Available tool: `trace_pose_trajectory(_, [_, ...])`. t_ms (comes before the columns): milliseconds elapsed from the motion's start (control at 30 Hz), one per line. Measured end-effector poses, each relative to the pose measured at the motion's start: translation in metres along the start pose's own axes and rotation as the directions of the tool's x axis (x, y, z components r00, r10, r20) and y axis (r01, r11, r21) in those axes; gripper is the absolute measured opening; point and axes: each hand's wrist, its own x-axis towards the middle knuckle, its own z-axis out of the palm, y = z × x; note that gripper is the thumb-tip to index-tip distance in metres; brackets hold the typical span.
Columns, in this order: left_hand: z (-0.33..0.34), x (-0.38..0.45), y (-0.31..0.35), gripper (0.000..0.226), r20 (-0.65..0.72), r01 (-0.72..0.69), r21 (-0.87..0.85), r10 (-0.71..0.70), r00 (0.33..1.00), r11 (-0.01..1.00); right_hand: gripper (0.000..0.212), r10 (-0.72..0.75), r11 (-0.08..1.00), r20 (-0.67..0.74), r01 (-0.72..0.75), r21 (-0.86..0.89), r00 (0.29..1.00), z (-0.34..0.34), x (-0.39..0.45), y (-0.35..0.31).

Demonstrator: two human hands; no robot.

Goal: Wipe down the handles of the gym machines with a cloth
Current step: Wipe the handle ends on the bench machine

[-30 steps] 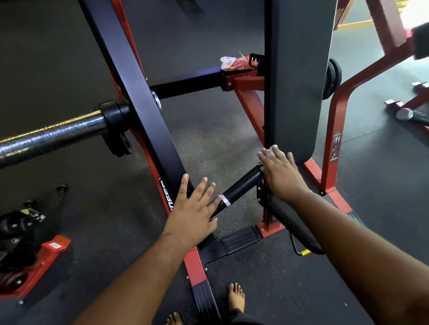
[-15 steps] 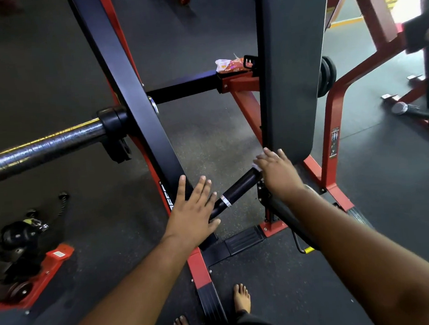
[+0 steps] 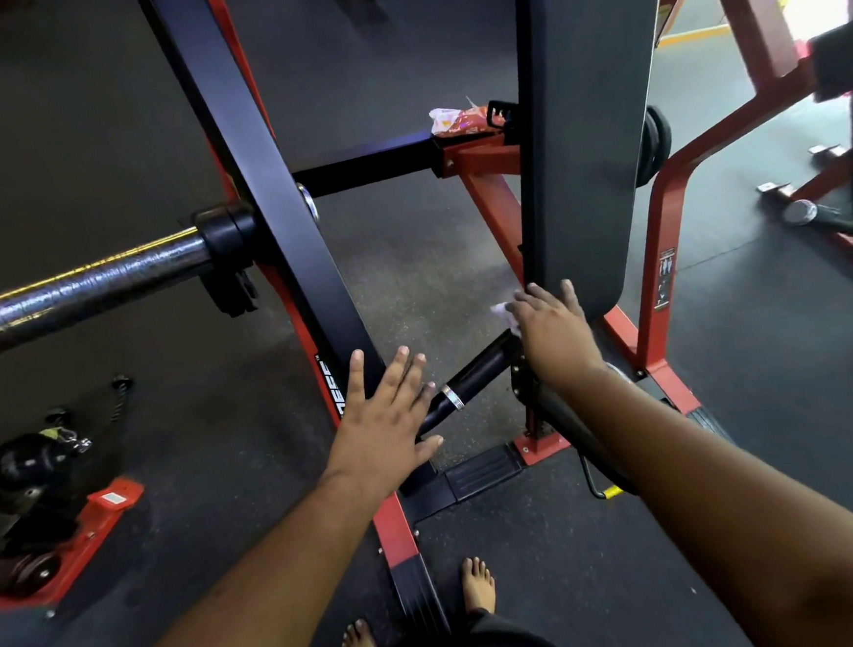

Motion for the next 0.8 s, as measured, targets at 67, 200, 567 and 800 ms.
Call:
trace_pose_trajectory(67, [0.0, -0.001, -0.001, 0.076, -0.001, 0.003, 0.008, -0.003, 1.0, 1.0, 0.053, 0.021, 1.0, 0.091, -0.019, -0.021, 0.996, 0.001, 0.001, -0.002])
trace_pose_trajectory(200, [-0.002, -0.001, 0.0, 0.076, 0.002, 0.004, -0.001, -0.004, 1.0, 1.0, 0.058, -0.185, 0.983, 0.074, 0.185, 0.0, 0.98, 0.025, -0.03, -0.055])
trace_pose_trajectory(567, [0.0, 0.0, 0.0, 0.076, 0.007, 0.002, -0.006, -0.002, 1.0, 1.0, 0.054, 0.033, 0.895, -0.217, 0.068, 0.442, 0.976, 0.015, -0.056, -0.031])
trace_pose_trajectory(800, [0.001, -0.001, 0.001, 0.074, 0.001, 0.006, -0.003, -0.006, 1.0, 1.0, 0.06, 0.014, 0.954, -0.119, 0.022, 0.299, 0.993, 0.045, -0.049, -0.02])
